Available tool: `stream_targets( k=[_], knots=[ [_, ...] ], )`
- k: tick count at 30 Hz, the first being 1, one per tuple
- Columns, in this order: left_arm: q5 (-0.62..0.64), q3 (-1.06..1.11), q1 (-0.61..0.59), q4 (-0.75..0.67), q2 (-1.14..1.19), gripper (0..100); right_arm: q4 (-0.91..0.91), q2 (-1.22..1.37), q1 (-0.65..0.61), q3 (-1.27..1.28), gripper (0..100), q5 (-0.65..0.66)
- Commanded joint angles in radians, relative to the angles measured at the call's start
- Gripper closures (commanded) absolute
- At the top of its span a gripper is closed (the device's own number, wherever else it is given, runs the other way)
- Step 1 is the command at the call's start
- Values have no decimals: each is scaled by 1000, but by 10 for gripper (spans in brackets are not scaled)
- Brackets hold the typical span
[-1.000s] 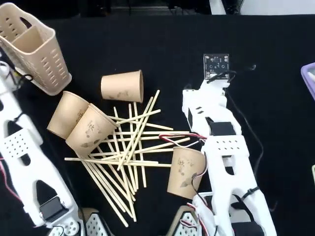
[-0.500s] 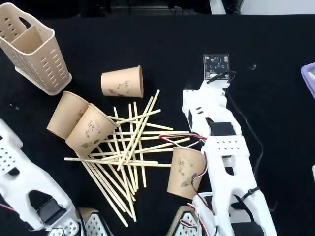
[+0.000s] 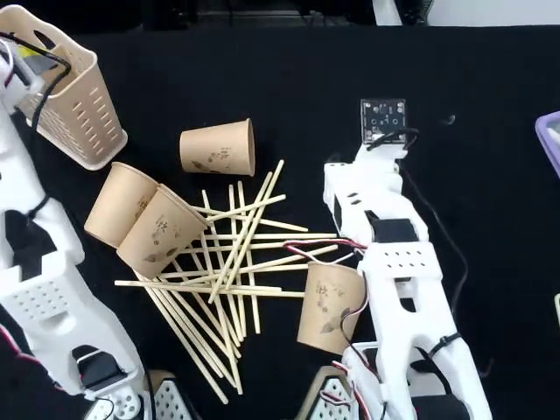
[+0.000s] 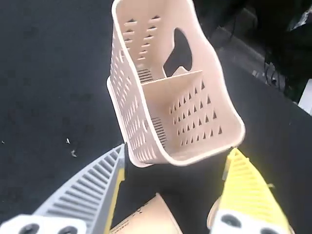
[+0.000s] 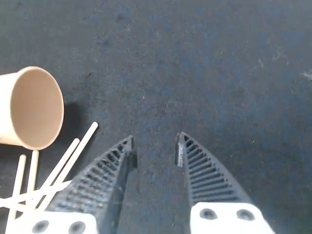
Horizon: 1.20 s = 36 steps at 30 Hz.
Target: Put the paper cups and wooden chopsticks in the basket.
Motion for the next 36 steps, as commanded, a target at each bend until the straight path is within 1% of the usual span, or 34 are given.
stream_targets(
  k=[1,10,14,15,16,17,19,20,21,22,23,25,27,29,33,36],
  knots=[
    [78,25,-12,-83,23,677,-25,2,-12,-5,861,-2],
    [91,35,-18,-80,130,682,-25,2,-12,-5,861,-2],
    [91,25,-8,-48,190,686,-26,2,-12,-5,861,-2],
    [91,25,-5,-35,199,706,-26,2,-12,-5,861,-2],
    [86,25,7,-28,206,748,-28,2,-12,-5,861,-2],
    [86,25,18,-25,212,808,-28,2,-12,-5,861,-2],
    [80,24,41,-26,215,958,-29,2,-12,-5,861,-2],
    [54,24,59,-31,215,979,-29,2,-12,-4,861,-2],
    [15,24,82,-29,213,948,-29,2,-12,-4,861,-2],
    [-26,24,108,-26,212,939,-29,2,-12,-4,861,-2],
    [-77,22,134,-25,209,951,-29,2,-12,-4,861,-2],
    [-230,-4,188,-21,198,973,-29,2,-11,-4,861,-2],
    [-381,-24,239,-17,192,970,-28,2,-11,-4,861,-2],
    [-500,-41,278,-20,186,970,-26,2,-11,-5,861,-2],
    [-675,-82,361,20,186,970,-26,2,-11,-8,861,-2],
    [-786,-53,407,28,190,970,-28,2,-8,-10,861,-2]
  ],
)
